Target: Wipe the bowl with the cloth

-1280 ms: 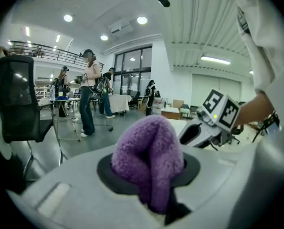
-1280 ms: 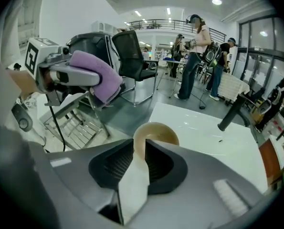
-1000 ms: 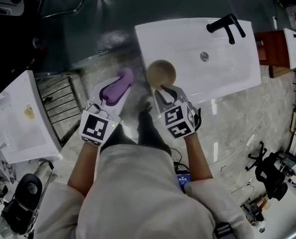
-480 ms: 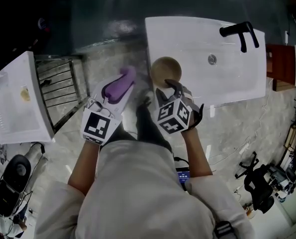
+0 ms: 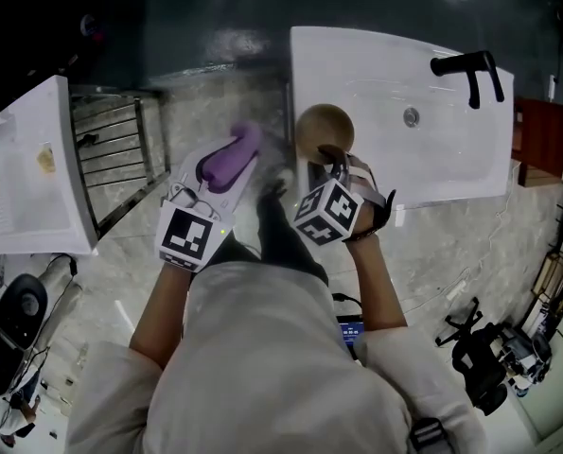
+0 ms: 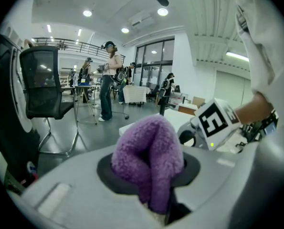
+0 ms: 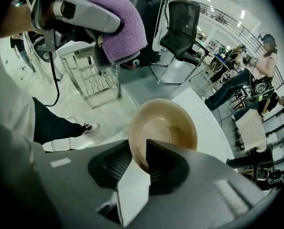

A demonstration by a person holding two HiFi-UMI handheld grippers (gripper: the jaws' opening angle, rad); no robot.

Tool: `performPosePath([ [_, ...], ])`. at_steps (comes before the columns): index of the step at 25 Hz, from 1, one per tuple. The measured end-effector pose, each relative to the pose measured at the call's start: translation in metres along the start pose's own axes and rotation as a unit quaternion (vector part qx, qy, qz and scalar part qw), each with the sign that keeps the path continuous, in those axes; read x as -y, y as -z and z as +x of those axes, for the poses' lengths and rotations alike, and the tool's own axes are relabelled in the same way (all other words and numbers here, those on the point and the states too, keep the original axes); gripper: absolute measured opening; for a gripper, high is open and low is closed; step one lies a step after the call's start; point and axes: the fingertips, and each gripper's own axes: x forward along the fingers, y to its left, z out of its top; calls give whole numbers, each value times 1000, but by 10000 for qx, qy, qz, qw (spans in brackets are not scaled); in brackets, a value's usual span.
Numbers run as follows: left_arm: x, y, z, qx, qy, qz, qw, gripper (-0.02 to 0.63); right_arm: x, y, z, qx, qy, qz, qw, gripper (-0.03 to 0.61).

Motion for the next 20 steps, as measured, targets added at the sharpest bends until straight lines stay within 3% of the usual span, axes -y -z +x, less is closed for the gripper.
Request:
performPosePath([
  [8, 1, 2, -5, -35, 10, 33, 10000, 114, -2, 0, 5, -240, 195, -486, 9983, 18],
  [13, -1, -1, -10, 1, 59, 76, 10000, 114, -7, -3, 2, -221, 122, -316, 9992, 15],
  [20, 4, -17, -28, 187, 260, 258, 9992, 114, -11, -16, -26, 19, 333, 141, 9993, 14],
])
